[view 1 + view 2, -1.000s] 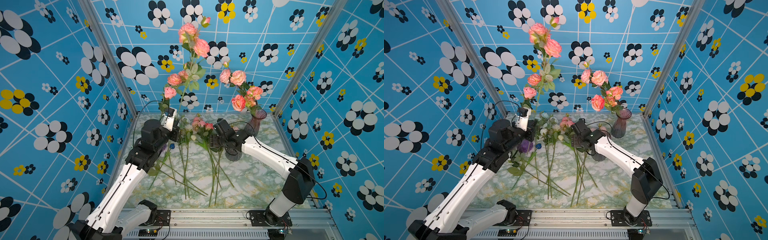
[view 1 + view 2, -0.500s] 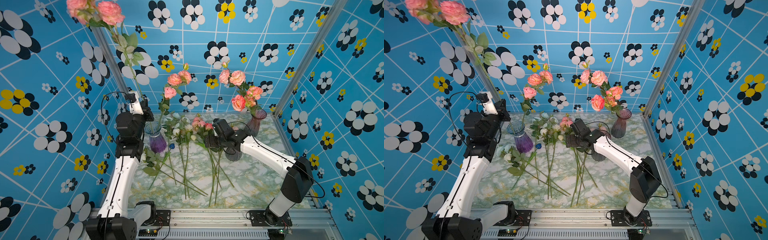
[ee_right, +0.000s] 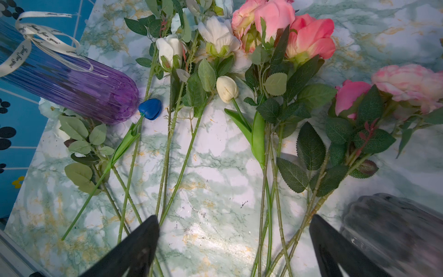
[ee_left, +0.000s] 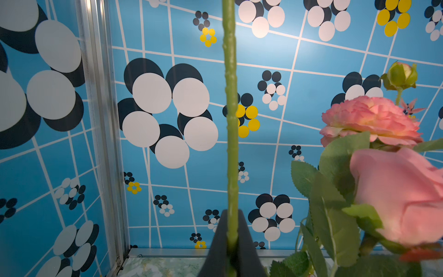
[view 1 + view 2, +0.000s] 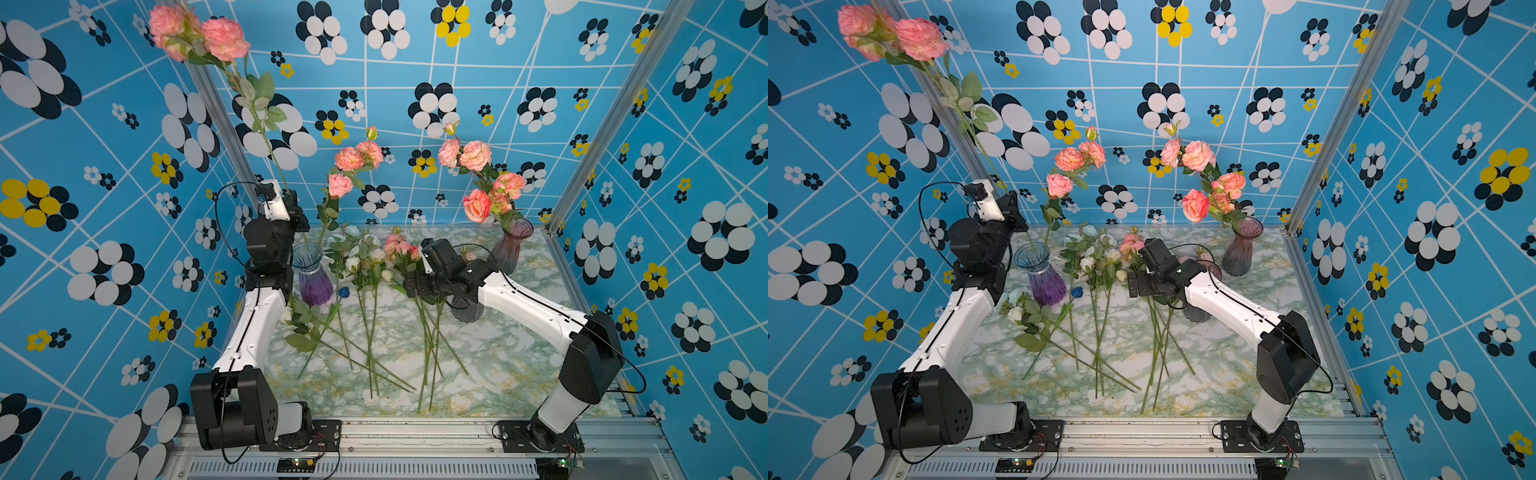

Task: Place the pink flowers into the vase
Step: Place the flower in the vase.

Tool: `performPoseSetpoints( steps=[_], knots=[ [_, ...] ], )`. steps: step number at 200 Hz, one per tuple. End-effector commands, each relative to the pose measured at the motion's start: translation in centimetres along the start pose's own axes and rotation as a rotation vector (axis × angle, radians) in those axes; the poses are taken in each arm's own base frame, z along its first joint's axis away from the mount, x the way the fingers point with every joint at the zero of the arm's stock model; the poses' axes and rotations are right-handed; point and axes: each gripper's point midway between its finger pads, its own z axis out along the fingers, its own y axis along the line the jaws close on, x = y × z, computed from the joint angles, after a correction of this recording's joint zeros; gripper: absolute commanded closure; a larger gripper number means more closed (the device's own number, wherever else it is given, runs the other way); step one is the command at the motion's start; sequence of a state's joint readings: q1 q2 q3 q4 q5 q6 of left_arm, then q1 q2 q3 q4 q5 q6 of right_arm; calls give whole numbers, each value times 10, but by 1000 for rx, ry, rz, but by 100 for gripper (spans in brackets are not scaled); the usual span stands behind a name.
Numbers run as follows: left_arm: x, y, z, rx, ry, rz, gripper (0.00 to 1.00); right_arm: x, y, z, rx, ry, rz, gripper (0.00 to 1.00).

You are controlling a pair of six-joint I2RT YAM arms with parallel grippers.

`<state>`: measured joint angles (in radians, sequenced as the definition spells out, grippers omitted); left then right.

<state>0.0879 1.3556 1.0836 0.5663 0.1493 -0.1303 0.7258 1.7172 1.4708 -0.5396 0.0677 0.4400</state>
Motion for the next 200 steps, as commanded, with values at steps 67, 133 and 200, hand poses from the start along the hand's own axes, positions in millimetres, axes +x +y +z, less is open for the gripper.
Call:
performPoseSetpoints(
  steps=[67,133,200],
  knots=[
    [79,21,-33,-89,86,-6,100,-2,18,17,-66,25,-20,1],
    [91,22,-29,-85,127,-28,86,3,15,17,-67,24,-9,1],
    [92,22,-28,-90,161,-33,82,4,14,22,-56,34,-15,1]
  ],
)
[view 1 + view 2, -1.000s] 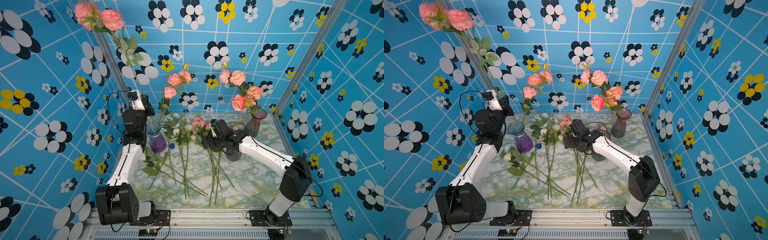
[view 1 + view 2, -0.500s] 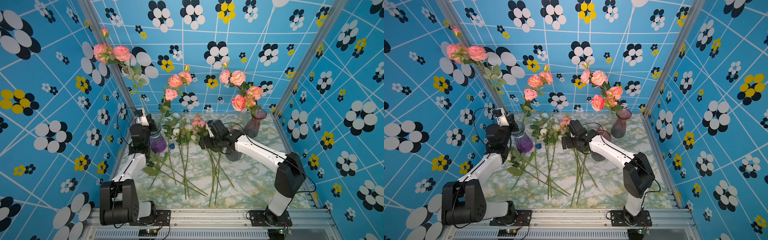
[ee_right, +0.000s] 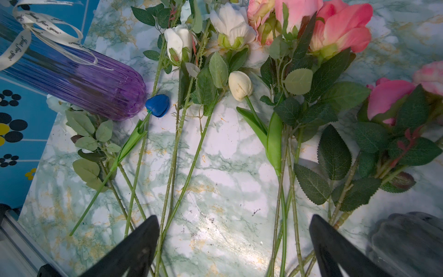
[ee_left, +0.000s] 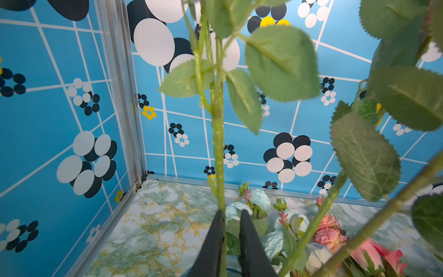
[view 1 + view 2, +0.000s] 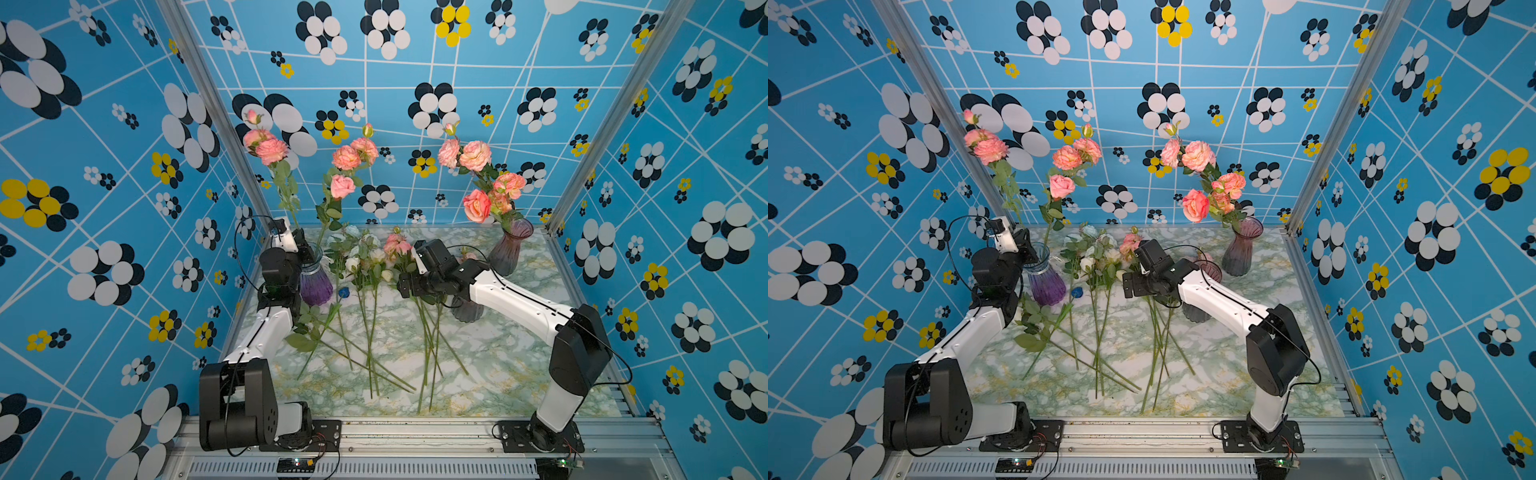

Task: Place the pink flowers into the vase
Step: Place the flower in the vase.

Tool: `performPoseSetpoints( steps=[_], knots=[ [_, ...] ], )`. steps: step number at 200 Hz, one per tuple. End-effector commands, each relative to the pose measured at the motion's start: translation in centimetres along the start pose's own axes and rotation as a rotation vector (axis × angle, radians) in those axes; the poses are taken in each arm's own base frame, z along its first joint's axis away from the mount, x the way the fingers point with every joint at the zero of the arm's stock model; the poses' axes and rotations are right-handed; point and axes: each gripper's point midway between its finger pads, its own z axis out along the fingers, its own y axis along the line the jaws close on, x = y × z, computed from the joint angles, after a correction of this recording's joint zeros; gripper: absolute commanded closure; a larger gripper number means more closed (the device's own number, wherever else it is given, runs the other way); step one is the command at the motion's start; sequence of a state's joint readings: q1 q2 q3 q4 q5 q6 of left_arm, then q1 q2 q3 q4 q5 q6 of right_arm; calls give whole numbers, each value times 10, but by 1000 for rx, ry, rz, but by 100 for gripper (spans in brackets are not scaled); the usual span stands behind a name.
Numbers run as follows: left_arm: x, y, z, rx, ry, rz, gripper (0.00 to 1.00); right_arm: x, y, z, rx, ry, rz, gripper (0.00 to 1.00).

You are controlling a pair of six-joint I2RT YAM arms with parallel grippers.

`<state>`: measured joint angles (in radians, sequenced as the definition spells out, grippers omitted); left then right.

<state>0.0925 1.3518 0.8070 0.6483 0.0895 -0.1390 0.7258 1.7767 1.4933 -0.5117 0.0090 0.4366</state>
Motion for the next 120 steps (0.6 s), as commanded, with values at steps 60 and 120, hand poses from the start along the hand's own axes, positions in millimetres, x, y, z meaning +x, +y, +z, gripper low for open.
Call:
performPoseSetpoints(
  steps=[60,120],
  knots=[
    [-24,-4,-17,-18,41,-49,64,11,-21,25,119,95,-11,3],
    [-25,-13,-25,-3,65,-20,61,36,-35,61,145,180,17,19]
  ],
)
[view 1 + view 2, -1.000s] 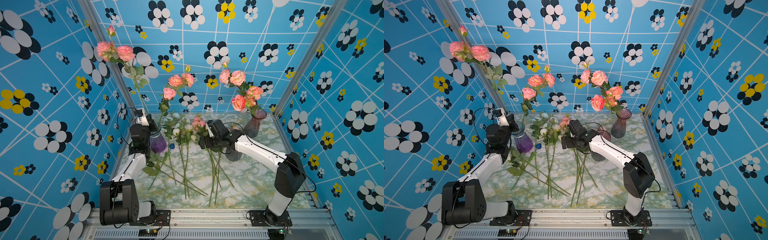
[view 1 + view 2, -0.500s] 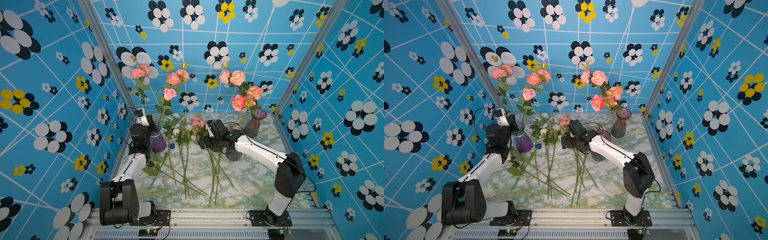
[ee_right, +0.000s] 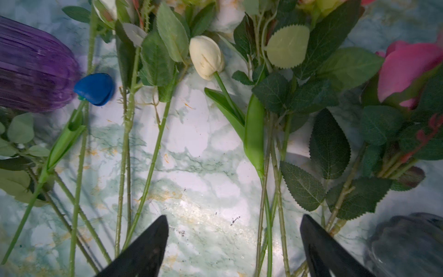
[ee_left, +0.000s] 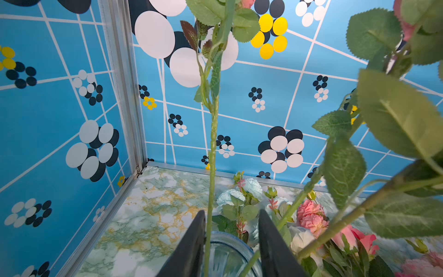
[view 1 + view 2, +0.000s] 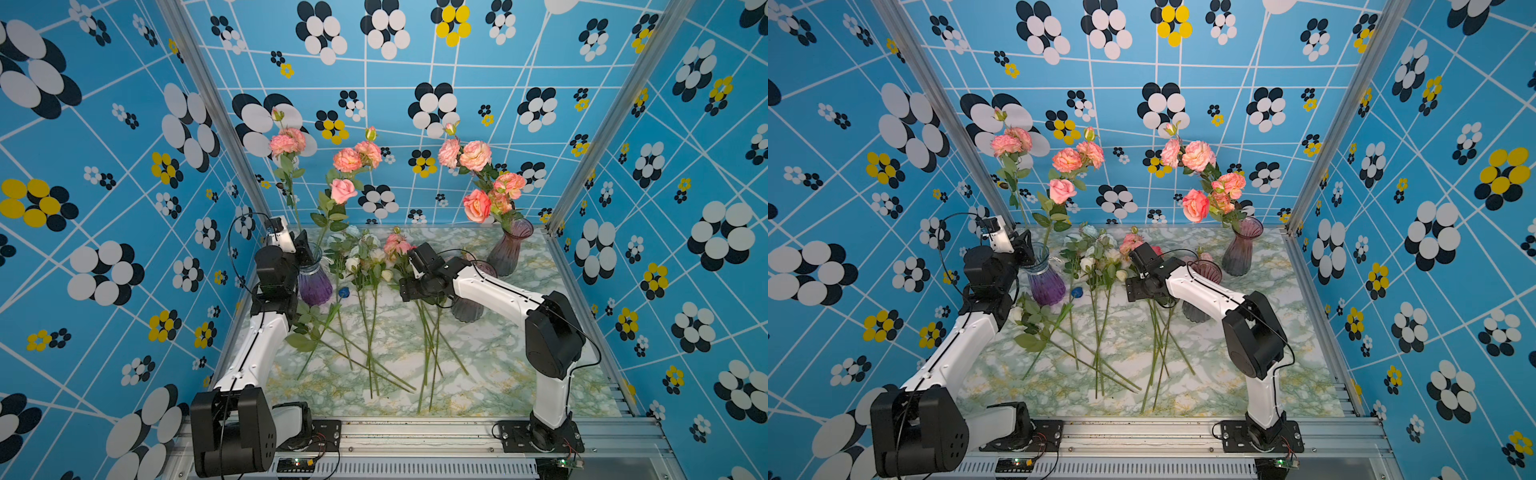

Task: Place the pink flowers into the vase
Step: Place the flower in the vase, then pick up the flower at the center of the board.

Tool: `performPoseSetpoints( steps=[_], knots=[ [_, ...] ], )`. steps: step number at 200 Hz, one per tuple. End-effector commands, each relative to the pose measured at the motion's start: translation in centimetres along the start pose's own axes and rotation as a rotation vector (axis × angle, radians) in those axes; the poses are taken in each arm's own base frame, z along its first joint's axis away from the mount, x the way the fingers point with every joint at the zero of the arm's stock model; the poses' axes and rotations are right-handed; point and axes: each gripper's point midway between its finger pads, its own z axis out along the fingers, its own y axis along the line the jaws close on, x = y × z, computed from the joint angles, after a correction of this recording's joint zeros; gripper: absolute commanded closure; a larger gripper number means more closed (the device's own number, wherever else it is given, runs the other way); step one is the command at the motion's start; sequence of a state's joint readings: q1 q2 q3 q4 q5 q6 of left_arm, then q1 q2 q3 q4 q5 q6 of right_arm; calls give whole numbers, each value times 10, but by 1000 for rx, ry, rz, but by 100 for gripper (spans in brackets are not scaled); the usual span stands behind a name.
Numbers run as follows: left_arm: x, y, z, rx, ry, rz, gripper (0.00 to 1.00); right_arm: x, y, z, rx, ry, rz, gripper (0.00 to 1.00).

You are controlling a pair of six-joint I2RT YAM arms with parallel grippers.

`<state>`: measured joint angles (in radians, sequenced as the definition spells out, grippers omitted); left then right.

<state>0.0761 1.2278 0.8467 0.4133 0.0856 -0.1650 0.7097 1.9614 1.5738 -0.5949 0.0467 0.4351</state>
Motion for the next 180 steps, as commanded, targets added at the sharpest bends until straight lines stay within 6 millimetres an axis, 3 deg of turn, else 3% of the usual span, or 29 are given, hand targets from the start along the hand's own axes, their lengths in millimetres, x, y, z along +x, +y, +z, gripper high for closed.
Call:
performPoseSetpoints(
  steps=[1,76,118,160,180],
  knots=[
    [-12,-3,-4,-7,-8,12,61,7,-6,9,24,32,10,19],
    [-21,2,-15,-50,-3,27,60,28,-15,47,52,117,4,55],
    [-27,2,-20,-61,-4,18,58,32,-18,54,66,134,-4,64],
    [-39,0,-27,-65,-6,14,58,30,-18,55,66,130,-5,86],
    [-43,0,-33,-67,-13,18,58,33,-20,57,74,142,-10,87]
  ],
)
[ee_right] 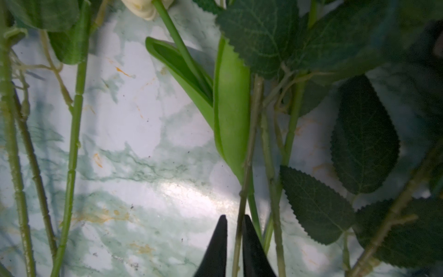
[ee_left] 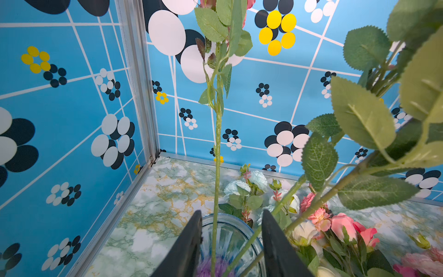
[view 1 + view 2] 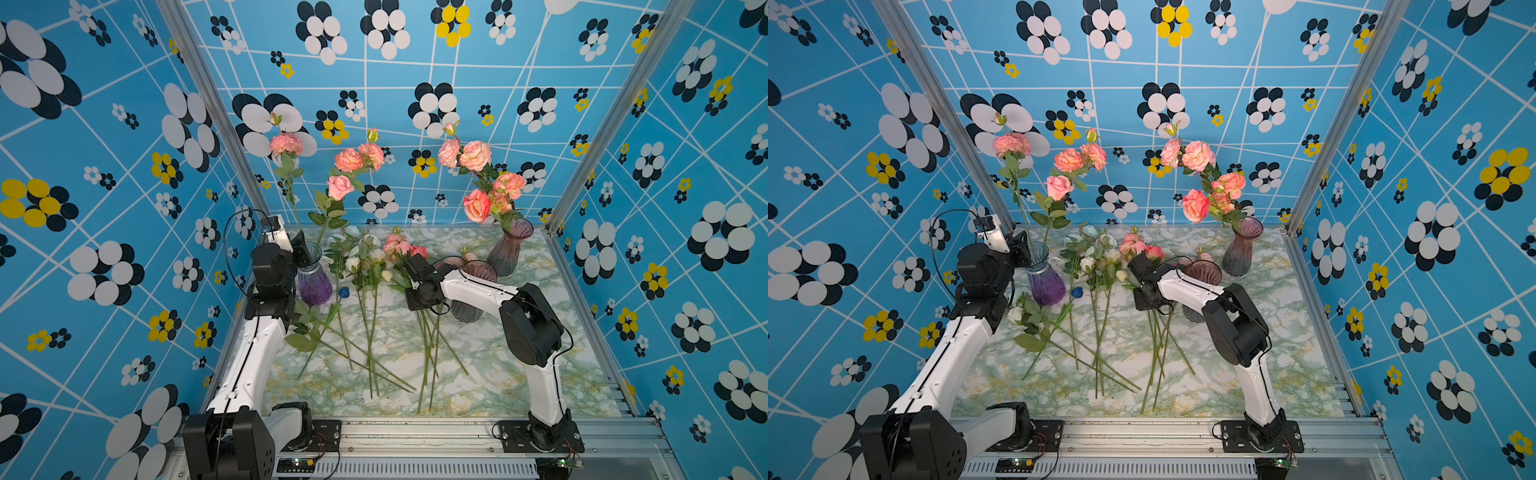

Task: Place the pink flowers into the vase
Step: Pick up the flower at the center of the board.

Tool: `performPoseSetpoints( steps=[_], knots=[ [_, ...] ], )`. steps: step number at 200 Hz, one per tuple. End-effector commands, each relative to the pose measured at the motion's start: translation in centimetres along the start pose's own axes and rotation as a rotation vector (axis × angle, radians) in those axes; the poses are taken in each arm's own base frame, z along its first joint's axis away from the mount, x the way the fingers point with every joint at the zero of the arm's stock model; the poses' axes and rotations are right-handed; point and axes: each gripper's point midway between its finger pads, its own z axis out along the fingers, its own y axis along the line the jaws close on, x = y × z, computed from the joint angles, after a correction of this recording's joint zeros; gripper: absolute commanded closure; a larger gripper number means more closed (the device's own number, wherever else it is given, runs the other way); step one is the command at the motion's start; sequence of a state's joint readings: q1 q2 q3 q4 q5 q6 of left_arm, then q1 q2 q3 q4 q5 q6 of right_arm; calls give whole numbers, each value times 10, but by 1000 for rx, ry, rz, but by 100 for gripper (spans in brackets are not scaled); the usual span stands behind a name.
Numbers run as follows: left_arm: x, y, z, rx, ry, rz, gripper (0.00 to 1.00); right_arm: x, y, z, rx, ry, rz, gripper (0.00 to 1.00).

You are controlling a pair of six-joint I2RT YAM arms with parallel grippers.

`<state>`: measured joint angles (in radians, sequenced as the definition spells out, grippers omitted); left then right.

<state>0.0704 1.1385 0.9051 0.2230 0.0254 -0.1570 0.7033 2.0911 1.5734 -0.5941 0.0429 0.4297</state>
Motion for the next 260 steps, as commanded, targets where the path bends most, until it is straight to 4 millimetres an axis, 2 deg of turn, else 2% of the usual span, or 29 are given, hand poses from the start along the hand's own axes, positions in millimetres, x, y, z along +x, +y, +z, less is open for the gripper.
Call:
performPoseSetpoints(
  steps=[1,6,20,22,27,66,77,88,113,120,139,170,224,246,260],
  knots=[
    [-25,-3,-13,-8,-46,11,58,3,-5,7,22,25,-5,87],
    [-26,-3,-14,-8,-46,11,53,4,-6,9,24,29,-6,86],
    [-27,-3,-17,-8,-43,12,51,7,-8,12,37,43,-10,85],
    [-27,-3,-17,-7,-42,11,50,-1,-5,8,29,23,-10,85],
    [-29,-4,-19,-6,-45,11,49,-4,-5,7,31,17,-11,85],
    [-40,-9,-33,17,-61,-31,38,-2,-10,10,63,32,-28,83],
    [-42,-14,-37,41,-60,-43,34,-2,-8,10,59,33,-32,89],
    [-41,-17,-42,56,-53,-59,25,-3,-7,10,50,38,-39,100],
    [-38,-25,-53,90,-36,-99,0,-10,-4,-1,38,14,-38,100],
    [-37,-28,-55,103,-28,-106,1,-13,-3,-5,33,7,-39,100],
    [-29,-38,-61,142,3,-125,0,-21,1,-20,23,-16,-47,100],
    [-5,-67,-61,234,96,-136,0,-36,12,-50,-31,-74,-57,100],
    [48,-137,-58,457,272,-230,1,-67,30,-124,-142,-239,-60,100],
    [67,-155,-53,509,342,-297,0,-75,33,-151,-176,-314,-63,100],
    [69,-165,-50,541,345,-318,0,-75,35,-164,-195,-347,-67,100]
  ],
)
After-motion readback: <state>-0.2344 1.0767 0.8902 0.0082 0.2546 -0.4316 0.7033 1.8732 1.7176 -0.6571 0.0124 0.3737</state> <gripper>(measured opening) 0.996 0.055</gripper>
